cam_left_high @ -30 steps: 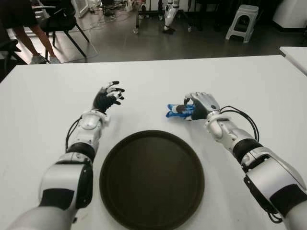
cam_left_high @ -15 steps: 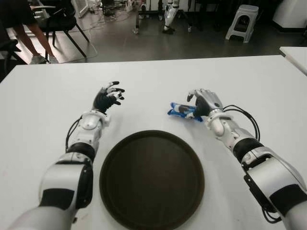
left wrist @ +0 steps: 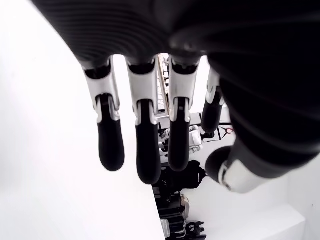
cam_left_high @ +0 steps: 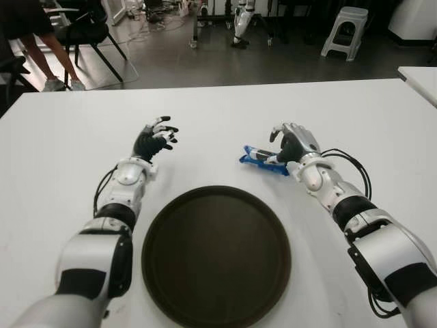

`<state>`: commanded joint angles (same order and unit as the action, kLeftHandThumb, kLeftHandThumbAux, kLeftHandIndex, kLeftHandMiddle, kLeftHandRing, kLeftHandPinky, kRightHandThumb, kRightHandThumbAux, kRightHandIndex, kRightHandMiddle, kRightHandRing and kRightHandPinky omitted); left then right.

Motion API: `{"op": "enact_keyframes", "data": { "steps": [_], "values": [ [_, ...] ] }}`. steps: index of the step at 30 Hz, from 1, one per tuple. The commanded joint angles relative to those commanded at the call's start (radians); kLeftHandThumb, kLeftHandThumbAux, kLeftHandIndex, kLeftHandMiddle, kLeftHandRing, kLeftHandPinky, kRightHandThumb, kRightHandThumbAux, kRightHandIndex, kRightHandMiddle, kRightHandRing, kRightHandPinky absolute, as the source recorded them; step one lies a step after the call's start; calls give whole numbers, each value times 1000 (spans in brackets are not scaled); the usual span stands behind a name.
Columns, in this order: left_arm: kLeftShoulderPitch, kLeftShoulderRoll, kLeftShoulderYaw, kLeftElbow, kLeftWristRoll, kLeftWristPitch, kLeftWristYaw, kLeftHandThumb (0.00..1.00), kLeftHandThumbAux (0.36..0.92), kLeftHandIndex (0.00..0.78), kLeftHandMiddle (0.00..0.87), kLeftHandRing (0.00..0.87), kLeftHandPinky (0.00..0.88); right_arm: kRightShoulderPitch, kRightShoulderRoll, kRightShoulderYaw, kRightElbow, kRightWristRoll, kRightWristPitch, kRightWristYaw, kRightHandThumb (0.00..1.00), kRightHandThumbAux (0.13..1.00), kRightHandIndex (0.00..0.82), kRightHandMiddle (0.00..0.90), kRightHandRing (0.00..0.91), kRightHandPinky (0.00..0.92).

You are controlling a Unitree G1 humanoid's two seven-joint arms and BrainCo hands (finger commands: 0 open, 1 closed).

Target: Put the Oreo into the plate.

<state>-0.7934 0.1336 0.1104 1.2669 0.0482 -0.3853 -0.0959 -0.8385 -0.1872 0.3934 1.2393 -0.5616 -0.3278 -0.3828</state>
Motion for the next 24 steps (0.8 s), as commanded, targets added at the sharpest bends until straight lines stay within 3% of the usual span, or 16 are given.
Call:
{"op": "enact_keyframes", "data": {
  "steps": [11,24],
  "values": [
    [0,-1,3,-1,-6,-4,-9,174,689,186,347,431,449,2,2,-19,-3,12,10,1,0,911,646,767,777,749],
    [3,-4,2,-2,-3,-7,1,192,673,196,354,430,454,26,0,-24,-6,26,-42,-19,43,917,612,740,748,727]
  ]
}}
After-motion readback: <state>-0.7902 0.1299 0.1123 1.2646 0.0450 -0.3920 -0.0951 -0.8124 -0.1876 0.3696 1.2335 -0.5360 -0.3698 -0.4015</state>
